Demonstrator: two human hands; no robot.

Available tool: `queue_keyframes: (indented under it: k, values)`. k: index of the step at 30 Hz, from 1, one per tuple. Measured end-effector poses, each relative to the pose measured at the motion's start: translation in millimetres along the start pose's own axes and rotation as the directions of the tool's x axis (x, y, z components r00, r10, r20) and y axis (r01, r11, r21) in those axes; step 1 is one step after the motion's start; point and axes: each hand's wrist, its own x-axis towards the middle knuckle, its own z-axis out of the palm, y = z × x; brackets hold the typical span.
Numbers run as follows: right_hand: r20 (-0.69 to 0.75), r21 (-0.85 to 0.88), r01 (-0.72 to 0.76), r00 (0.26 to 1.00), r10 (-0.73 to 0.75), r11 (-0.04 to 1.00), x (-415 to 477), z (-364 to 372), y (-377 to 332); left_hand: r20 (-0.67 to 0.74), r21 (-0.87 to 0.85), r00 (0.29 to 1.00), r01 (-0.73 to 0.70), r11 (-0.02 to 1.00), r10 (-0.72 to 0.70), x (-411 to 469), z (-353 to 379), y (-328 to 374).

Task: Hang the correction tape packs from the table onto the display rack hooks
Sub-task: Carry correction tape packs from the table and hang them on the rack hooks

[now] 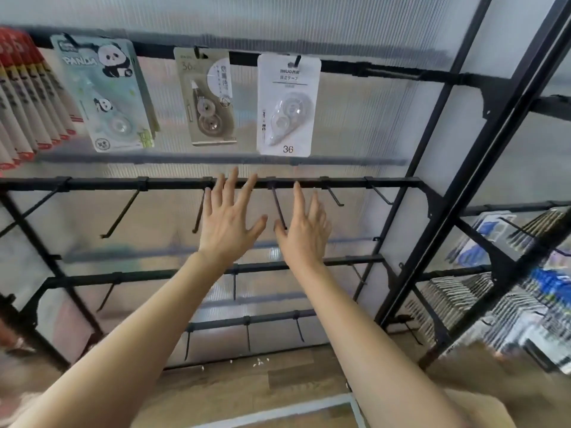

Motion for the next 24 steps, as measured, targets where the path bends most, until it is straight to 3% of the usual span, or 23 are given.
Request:
queue_keyframes:
  k: [13,24]
  values:
    - [0.261,-0.126,-0.043,0.962,0.075,0.991,-162,-16,86,0.239,0.039,0.95,0.199,0.979,-0.203,-163,28,53]
    - [0.449,-0.174,0.007,0.891,0.073,0.985,-300,-39,100,0.356,0.085,0.843,0.401,0.912,-0.403,-331,12,74]
